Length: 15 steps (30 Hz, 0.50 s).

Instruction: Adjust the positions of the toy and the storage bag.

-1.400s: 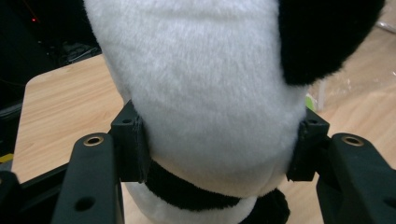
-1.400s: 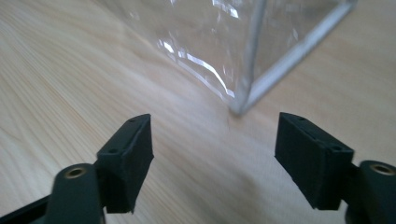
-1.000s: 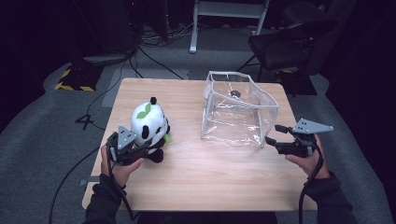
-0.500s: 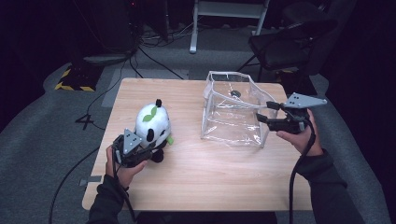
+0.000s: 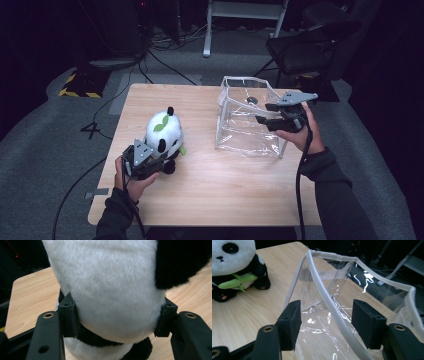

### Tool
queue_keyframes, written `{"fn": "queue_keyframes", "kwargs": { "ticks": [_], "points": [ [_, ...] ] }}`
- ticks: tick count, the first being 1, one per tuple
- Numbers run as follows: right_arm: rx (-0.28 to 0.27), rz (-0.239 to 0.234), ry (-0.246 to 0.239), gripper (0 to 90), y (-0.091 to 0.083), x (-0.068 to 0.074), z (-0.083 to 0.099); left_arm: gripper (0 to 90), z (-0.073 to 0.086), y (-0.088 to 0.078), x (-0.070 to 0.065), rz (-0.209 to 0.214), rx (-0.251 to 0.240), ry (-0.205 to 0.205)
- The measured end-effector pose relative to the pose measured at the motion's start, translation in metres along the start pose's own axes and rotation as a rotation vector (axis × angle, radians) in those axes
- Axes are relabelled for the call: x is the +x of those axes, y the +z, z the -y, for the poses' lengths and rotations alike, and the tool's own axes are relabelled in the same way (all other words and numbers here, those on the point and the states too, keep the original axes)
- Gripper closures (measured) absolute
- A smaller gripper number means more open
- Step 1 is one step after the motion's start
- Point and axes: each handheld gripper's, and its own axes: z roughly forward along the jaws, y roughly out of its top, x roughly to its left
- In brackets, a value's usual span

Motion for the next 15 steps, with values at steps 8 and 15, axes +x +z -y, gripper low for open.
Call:
{"fn": "queue_keyframes", "kwargs": {
  "ticks": [8, 15],
  "points": [
    [0.036, -0.019, -0.003, 56.5, 0.019, -0.002, 0.005, 37.1, 0.001, 0.001, 0.001, 0.006, -0.003, -0.002],
    [0.012, -0.065, -0.059, 83.4, 0.022, 0.009, 0.001, 36.6, 0.001, 0.001, 0.0, 0.007, 0.004, 0.0]
  ]
}}
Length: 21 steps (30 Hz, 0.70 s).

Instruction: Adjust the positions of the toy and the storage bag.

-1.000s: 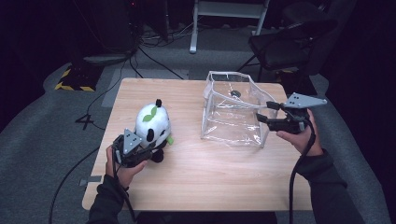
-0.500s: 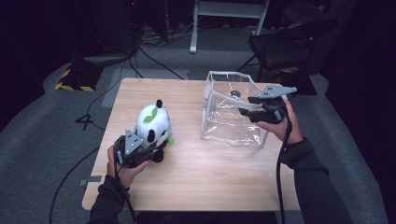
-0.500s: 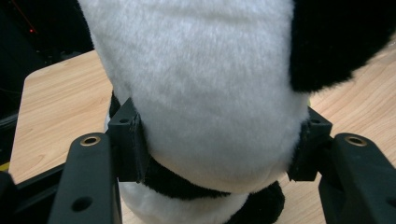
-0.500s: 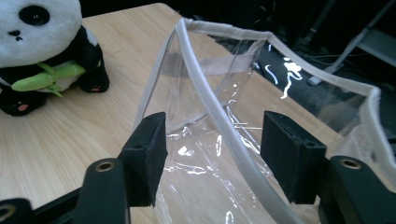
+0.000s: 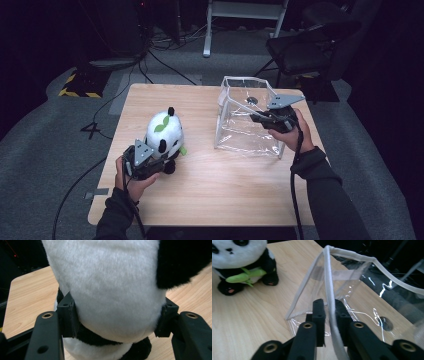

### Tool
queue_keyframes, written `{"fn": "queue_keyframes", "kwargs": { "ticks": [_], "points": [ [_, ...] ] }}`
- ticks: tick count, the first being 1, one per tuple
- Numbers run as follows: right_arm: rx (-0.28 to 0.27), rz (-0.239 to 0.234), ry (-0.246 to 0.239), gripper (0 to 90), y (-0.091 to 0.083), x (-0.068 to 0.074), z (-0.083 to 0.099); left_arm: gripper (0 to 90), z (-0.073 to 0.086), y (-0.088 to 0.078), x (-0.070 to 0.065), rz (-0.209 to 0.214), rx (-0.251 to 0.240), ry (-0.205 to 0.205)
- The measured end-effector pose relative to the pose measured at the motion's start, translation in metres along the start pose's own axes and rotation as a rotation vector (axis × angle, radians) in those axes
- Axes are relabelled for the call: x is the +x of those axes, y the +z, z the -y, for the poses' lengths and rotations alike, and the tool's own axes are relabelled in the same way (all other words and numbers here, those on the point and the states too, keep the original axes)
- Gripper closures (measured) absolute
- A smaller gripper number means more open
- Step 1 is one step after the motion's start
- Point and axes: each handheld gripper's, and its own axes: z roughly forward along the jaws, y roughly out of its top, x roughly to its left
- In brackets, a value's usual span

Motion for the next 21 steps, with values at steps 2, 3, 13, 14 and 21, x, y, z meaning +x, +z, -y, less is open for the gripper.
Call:
{"fn": "queue_keyframes", "kwargs": {
  "ticks": [2, 3, 13, 14, 21],
  "points": [
    [-0.012, -0.027, -0.013, 86.8, 0.001, 0.004, -0.001, 36.6, 0.0, 0.0, 0.0, 0.0, -0.002, -0.002],
    [-0.017, -0.034, -0.029, 87.3, 0.001, 0.006, -0.001, 36.6, 0.0, 0.0, 0.0, 0.0, -0.003, -0.003],
    [-0.079, -0.121, -0.169, 87.7, -0.009, 0.041, 0.001, 36.5, 0.001, 0.001, 0.0, 0.0, -0.003, -0.006],
    [-0.085, -0.135, -0.182, 87.7, -0.01, 0.044, 0.002, 36.5, 0.001, 0.001, 0.0, 0.0, -0.002, -0.003],
    [-0.105, -0.263, -0.279, 87.7, -0.02, 0.066, 0.001, 36.5, 0.001, 0.002, 0.0, -0.001, 0.0, -0.003]
  ]
}}
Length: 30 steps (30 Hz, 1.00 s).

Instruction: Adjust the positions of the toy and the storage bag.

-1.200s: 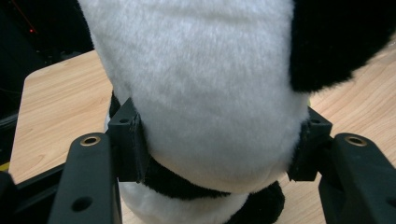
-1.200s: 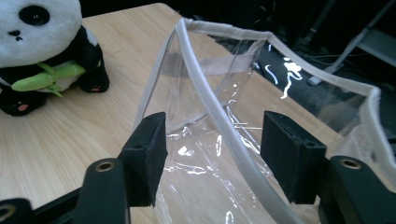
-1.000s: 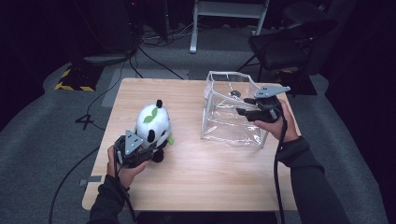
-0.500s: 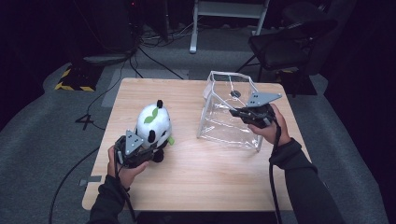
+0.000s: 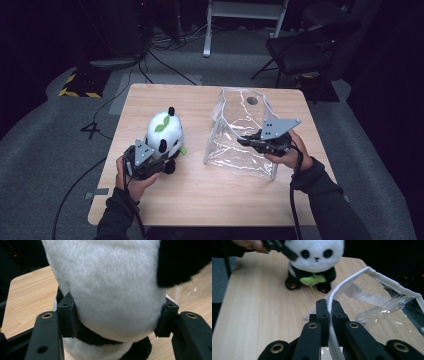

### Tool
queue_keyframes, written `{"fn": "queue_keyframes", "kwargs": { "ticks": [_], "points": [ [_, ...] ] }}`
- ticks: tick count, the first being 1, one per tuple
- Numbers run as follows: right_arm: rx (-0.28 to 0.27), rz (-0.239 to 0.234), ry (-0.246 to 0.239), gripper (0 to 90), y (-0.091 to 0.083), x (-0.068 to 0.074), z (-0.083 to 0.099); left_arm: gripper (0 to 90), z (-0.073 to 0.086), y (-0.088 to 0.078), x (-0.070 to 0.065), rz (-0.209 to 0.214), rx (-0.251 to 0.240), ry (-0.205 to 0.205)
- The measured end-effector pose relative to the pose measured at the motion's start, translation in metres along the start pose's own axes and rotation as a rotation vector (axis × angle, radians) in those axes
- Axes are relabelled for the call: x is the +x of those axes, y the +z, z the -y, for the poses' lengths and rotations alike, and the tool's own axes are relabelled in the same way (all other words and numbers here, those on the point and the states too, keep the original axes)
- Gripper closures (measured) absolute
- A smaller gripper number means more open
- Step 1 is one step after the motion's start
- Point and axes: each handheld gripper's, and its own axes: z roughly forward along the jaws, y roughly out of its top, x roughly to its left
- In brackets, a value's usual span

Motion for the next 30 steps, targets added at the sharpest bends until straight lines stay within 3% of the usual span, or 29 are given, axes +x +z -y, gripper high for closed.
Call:
{"fn": "queue_keyframes", "kwargs": {
  "ticks": [8, 11, 14, 15, 17, 19, 22, 26, 30],
  "points": [
    [-0.021, -0.107, -0.09, 87.6, -0.003, 0.021, -0.008, 36.4, 0.0, 0.0, 0.0, 0.001, 0.0, 0.001],
    [-0.023, -0.115, -0.092, 86.3, -0.004, 0.025, -0.008, 36.4, 0.0, 0.0, 0.0, 0.002, -0.001, 0.0],
    [-0.011, -0.084, -0.07, 76.8, -0.006, 0.026, -0.008, 36.4, 0.001, 0.0, -0.001, 0.001, -0.001, 0.001],
    [-0.01, -0.093, -0.061, 74.0, -0.007, 0.025, -0.007, 36.4, 0.001, 0.0, -0.001, 0.0, -0.001, 0.0],
    [0.01, -0.046, -0.051, 66.3, -0.013, 0.025, -0.008, 36.3, 0.001, 0.001, -0.001, 0.003, -0.003, 0.0],
    [-0.007, -0.052, -0.024, 62.6, -0.02, 0.023, -0.009, 36.3, 0.001, 0.001, -0.001, 0.003, -0.003, 0.0],
    [-0.038, -0.003, 0.019, 59.0, -0.035, 0.017, -0.011, 36.3, 0.001, 0.001, -0.001, 0.001, -0.005, 0.003],
    [-0.045, 0.088, 0.071, 53.9, -0.055, 0.005, -0.013, 36.3, 0.001, 0.002, -0.002, 0.002, -0.007, 0.005],
    [-0.001, 0.195, 0.13, 51.4, -0.062, -0.013, -0.011, 36.3, 0.001, 0.002, -0.003, -0.002, -0.005, 0.014]
  ]
}}
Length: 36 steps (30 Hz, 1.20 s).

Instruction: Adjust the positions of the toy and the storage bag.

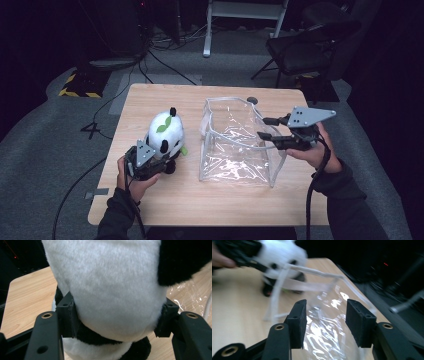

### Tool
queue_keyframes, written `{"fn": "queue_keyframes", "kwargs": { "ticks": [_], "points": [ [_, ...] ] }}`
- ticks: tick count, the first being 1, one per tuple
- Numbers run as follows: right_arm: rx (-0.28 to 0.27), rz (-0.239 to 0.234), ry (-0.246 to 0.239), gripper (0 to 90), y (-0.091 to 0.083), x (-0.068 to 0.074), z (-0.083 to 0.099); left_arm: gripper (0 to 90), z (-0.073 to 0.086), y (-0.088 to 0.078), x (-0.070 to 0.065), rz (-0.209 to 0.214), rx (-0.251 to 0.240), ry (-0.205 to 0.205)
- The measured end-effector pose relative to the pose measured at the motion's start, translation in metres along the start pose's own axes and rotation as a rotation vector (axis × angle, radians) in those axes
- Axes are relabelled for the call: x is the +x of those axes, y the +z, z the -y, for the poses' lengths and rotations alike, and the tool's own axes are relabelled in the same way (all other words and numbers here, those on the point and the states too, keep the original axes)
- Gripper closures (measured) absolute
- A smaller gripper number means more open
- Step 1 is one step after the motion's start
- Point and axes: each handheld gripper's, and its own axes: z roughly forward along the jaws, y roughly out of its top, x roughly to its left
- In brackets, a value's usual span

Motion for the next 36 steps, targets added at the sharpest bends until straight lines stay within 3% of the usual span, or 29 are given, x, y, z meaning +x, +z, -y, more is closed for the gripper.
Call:
{"fn": "queue_keyframes", "kwargs": {
  "ticks": [1, 4, 10, 11, 13, 17, 19, 22, 27, 36],
  "points": [
    [0.018, 0.029, 0.011, 51.7, 0.002, -0.005, 0.001, 36.3, 0.0, 0.0, 0.0, 0.0, 0.0, 0.001],
    [0.082, 0.05, 0.057, 51.1, 0.012, -0.019, 0.009, 36.3, 0.0, 0.0, 0.0, 0.002, -0.002, 0.001],
    [0.202, 0.043, 0.104, 50.5, 0.037, -0.037, 0.022, 36.2, 0.0, 0.001, 0.0, 0.004, -0.003, 0.001],
    [0.22, 0.063, 0.113, 53.7, 0.041, -0.039, 0.023, 36.3, 0.0, 0.001, 0.0, 0.004, -0.004, 0.002],
    [0.251, 0.056, 0.127, 60.5, 0.049, -0.042, 0.024, 36.2, 0.0, 0.001, 0.0, 0.004, -0.004, 0.002],
    [0.32, 0.102, 0.122, 84.4, 0.062, -0.043, 0.025, 36.2, 0.001, 0.001, 0.0, 0.003, -0.005, 0.003],
    [0.318, 0.115, 0.131, 86.7, 0.065, -0.044, 0.026, 36.2, 0.001, 0.001, 0.0, 0.004, -0.006, 0.004],
    [0.309, 0.171, 0.162, 87.5, 0.066, -0.05, 0.027, 36.2, 0.001, 0.001, 0.0, 0.005, -0.006, 0.003],
    [0.267, 0.243, 0.27, 87.9, 0.071, -0.069, 0.033, 36.2, 0.0, 0.003, 0.0, 0.002, -0.006, 0.01],
    [0.26, 0.354, 0.396, 88.1, 0.083, -0.088, 0.035, 36.2, -0.002, 0.007, 0.002, 0.002, -0.012, 0.013]
  ]
}}
